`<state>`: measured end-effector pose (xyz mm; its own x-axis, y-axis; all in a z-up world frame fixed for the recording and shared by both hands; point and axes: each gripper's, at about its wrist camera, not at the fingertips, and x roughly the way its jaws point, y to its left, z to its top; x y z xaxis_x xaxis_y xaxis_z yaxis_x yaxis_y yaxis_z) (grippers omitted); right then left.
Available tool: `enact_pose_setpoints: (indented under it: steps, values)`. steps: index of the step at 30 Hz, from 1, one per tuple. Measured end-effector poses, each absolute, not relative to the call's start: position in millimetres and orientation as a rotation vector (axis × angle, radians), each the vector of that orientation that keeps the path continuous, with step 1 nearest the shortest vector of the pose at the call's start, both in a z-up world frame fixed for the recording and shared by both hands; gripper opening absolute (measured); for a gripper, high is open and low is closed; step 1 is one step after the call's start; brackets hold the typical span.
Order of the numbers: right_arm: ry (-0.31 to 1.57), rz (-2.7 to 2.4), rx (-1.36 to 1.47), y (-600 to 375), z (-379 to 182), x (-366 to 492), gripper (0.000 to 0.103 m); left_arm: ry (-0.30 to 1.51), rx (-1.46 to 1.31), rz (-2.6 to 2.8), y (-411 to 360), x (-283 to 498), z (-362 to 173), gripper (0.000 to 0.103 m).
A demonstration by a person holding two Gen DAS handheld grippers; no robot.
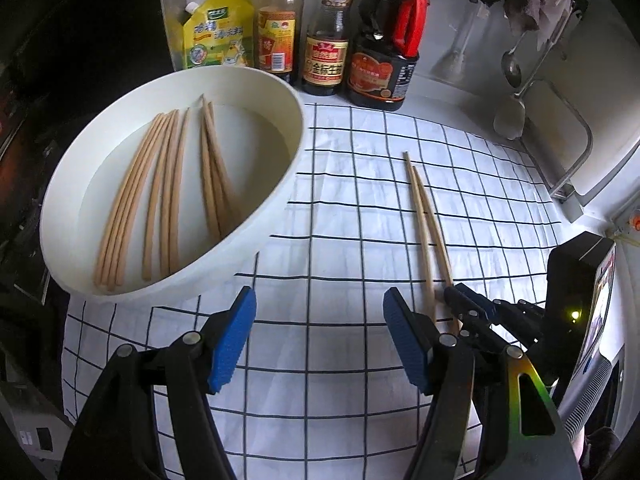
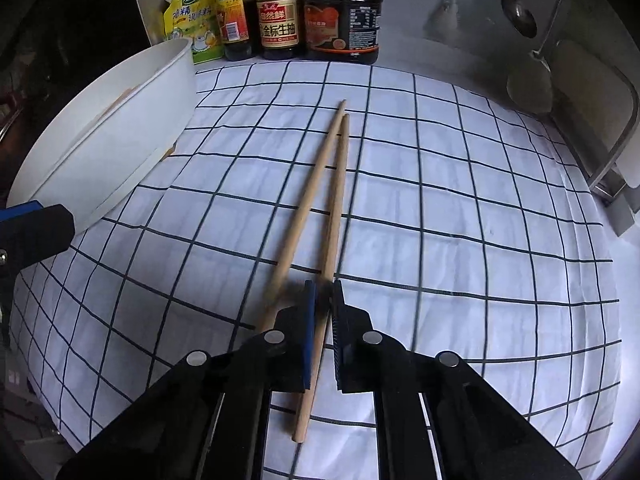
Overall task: Organize utensils
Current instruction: 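Grasp one chopstick with the right tool, pulling it from the pair, then grasp the last chopstick with the left tool while the right tool lifts its own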
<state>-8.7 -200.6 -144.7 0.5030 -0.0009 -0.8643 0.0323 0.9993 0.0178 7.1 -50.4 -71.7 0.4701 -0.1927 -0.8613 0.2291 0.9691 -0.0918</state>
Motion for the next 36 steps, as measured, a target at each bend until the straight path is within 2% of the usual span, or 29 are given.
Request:
enact_pose_setpoints:
  steps: [24, 27, 31, 36]
  values:
    - [1.011, -0.078, 0.133, -277, -141, -22, 0.007, 1.107, 0.11, -0.318, -129, 38, -131, 0.065]
    - [1.009, -0.074, 0.124, -277, -140, -21, 0.012, 1.108, 0.127, -0.313, -132, 41, -136, 0.065]
    - [1.01, -0.085, 0.106, -278, -141, -17, 0.026, 1.105, 0.134, -0.302, -134, 45, -141, 0.069]
    - [1.005, -0.095, 0.091, -277, -143, -13, 0.027, 1.097, 0.125, -0.305, -137, 49, -141, 0.074]
